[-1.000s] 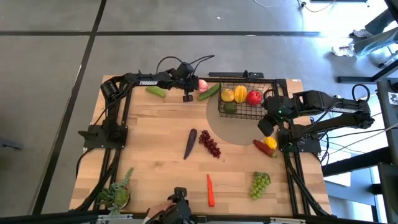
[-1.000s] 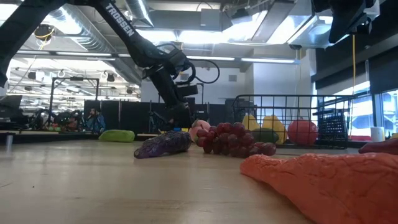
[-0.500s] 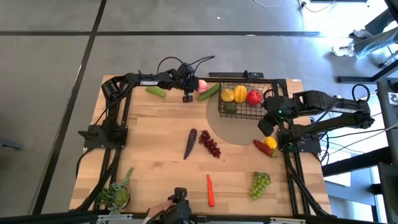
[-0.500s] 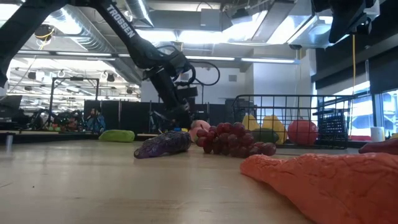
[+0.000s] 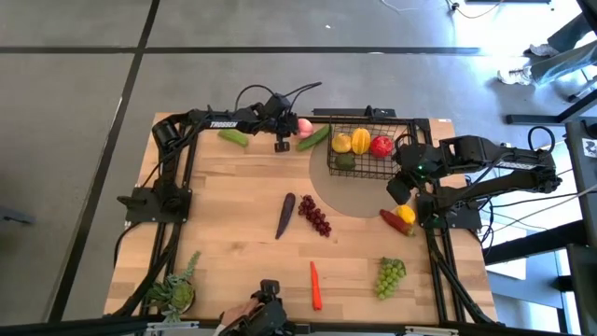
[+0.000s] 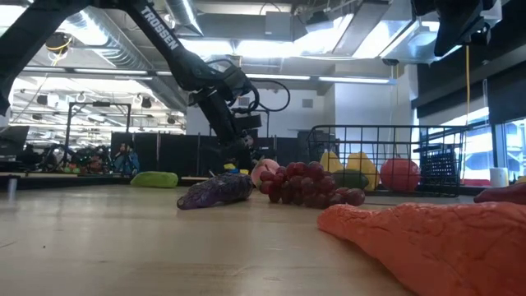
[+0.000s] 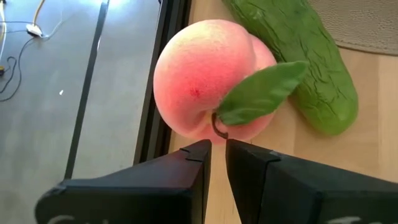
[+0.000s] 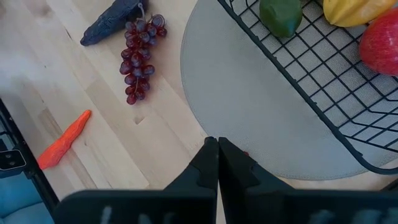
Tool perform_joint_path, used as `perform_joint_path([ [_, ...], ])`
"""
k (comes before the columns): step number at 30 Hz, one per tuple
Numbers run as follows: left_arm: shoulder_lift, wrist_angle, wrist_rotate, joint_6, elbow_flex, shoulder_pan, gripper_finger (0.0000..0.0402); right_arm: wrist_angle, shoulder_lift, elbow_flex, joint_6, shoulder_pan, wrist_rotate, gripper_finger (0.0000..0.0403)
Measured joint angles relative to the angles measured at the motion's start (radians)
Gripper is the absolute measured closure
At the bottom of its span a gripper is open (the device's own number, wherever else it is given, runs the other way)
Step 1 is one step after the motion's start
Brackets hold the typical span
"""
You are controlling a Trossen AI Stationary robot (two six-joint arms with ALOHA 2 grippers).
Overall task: Build produce basket
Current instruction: Put the pink peach into the black wire basket
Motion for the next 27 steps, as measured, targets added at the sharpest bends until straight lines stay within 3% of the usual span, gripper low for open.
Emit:
perform_joint_path([
  [27,0.000,0.001,0.000,0.001,0.000,-0.010,0.0361,0.000,0.000,0.000,-0.001,0.000,0.000,0.0402],
])
